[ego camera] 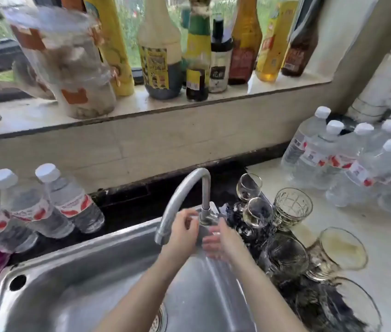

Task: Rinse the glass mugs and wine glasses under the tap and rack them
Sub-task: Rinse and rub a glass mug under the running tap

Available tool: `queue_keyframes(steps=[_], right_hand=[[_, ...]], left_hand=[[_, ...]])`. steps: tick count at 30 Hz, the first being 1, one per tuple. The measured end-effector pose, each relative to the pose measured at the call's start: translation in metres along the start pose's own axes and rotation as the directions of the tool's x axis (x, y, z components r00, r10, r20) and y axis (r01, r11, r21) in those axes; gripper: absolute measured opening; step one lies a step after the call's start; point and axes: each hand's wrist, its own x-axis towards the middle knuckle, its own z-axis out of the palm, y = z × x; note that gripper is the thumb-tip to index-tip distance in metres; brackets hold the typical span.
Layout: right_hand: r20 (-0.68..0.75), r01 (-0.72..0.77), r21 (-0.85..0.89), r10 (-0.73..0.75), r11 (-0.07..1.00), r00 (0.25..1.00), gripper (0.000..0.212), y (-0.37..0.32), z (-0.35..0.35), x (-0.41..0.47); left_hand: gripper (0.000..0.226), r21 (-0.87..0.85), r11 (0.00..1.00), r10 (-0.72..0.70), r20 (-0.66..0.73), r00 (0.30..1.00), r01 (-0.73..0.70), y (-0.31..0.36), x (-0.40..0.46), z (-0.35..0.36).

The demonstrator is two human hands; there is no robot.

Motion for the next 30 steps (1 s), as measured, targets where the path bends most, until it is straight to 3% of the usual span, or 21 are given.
queue_keyframes(steps=[2,4,6,12,17,30], right_hand=[[-0.024,-0.040,0.181,0.045,0.983,0.999,0.058,-0.005,0.004,0.013],[-0.051,-0.033,0.286,0.050,0.958,0.997,0.058,-0.011,0.003,0.022],[-0.067,-0.022,0.319,0.046,0.948,0.997,0.055,-0.009,0.004,0.029],[-0.008,-0.022,0.490,0.030,0.871,1.000,0.039,-0.003,0.006,0.031],[0.017,0.011,0.462,-0.021,0.887,1.000,0.020,0.013,0.005,0.028],[0.018,0.086,0.342,-0.098,0.936,0.995,0.029,0.034,0.009,0.027]], left_hand=[[0.020,0.063,0.995,0.078,-0.094,0.993,-0.072,0.010,0.014,0.009],[0.026,0.051,0.985,0.169,-0.101,0.981,-0.164,0.018,0.023,0.016],[0.019,0.032,0.974,0.225,-0.087,0.970,-0.223,0.014,0.025,0.025],[0.017,0.004,0.973,0.226,-0.201,0.953,-0.230,0.009,0.033,0.031],[0.021,0.005,0.973,0.227,-0.215,0.950,-0.231,0.010,0.030,0.033],[0.025,-0.031,0.978,0.195,-0.218,0.956,-0.206,0.012,0.025,0.036]])
